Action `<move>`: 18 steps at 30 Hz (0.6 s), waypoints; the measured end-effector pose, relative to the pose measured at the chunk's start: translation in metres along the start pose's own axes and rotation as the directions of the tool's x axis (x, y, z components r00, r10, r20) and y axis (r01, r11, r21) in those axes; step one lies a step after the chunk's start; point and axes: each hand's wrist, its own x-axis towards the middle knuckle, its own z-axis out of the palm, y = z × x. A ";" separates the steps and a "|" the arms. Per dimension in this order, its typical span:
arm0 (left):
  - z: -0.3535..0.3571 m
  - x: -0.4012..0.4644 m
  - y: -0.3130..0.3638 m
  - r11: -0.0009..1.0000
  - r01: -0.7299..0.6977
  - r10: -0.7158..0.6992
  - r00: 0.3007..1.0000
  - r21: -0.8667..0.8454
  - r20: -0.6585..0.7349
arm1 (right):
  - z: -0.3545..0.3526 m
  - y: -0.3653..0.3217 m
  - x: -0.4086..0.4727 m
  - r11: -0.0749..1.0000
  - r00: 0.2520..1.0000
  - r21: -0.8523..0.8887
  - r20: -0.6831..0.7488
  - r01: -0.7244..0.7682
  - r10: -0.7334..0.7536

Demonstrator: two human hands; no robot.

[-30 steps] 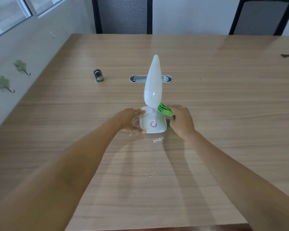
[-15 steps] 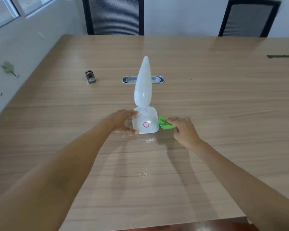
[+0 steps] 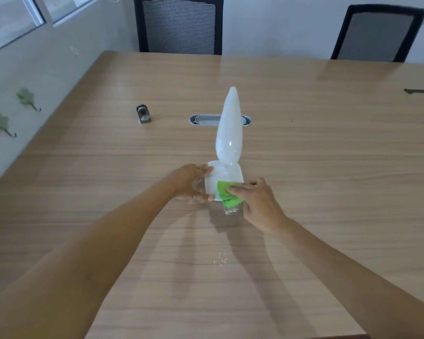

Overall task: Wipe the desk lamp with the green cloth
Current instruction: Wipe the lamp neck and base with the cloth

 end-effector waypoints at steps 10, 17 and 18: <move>0.009 0.002 -0.006 0.990 -0.049 0.036 0.995 -0.136 -0.095 | 0.018 -0.015 0.044 0.978 0.977 -0.206 0.201 -0.034 0.076; 0.000 0.002 -0.006 0.964 0.030 -0.032 0.999 -0.263 -0.005 | 0.003 0.000 0.001 1.000 0.992 0.023 0.129 0.001 -0.004; 0.001 0.003 -0.006 0.972 0.026 -0.031 0.999 -0.234 -0.016 | -0.001 0.003 0.003 0.998 0.996 0.057 0.088 -0.020 0.015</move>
